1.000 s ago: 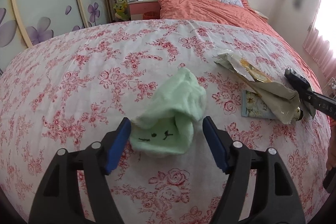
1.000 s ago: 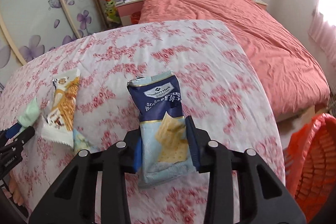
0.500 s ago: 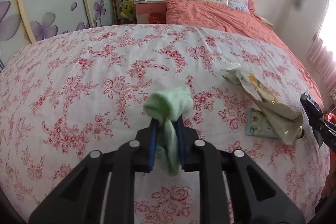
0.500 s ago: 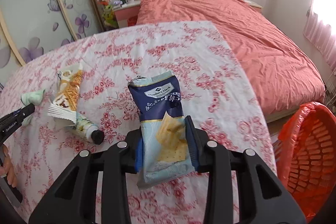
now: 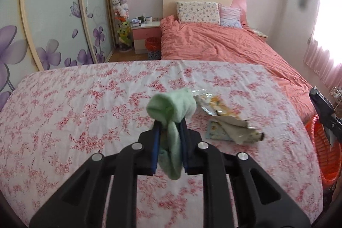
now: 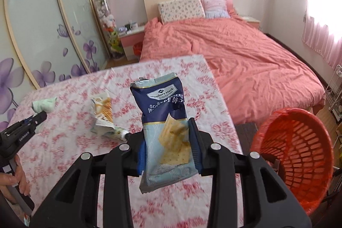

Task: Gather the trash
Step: 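Carry the mint-green cloth and snack bag to the orange basket and release both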

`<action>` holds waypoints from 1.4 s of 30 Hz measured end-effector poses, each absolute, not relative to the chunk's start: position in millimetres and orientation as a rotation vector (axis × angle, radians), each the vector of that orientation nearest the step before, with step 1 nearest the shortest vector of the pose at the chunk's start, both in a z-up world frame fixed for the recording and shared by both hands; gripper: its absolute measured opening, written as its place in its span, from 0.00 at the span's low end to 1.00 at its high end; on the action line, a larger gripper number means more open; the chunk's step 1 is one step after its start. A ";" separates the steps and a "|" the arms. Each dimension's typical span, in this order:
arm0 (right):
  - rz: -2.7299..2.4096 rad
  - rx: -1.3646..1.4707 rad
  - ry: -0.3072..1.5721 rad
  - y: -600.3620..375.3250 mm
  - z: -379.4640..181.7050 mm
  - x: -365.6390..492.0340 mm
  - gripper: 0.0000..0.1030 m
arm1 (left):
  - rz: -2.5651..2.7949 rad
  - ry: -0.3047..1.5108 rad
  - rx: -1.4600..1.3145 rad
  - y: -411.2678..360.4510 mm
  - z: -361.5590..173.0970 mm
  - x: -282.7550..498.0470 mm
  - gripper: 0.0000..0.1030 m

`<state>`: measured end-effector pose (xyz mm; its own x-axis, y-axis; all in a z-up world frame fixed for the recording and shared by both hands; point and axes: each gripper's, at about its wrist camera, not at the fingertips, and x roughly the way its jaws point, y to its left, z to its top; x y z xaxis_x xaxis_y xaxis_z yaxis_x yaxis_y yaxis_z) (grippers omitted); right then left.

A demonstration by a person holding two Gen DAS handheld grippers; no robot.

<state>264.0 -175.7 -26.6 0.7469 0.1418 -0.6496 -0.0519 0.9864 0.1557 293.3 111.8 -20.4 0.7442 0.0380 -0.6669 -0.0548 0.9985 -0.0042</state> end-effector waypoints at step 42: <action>-0.219 0.381 0.611 -397.6 -40.4 169.2 0.35 | -0.621 0.782 0.141 -259.4 -26.7 236.8 0.19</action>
<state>169.2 -397.6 -40.4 0.7990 -0.0878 -0.5949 0.3098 0.9080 0.2821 236.8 -259.4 -26.7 0.5422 -0.4705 -0.6961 0.5716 0.8138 -0.1048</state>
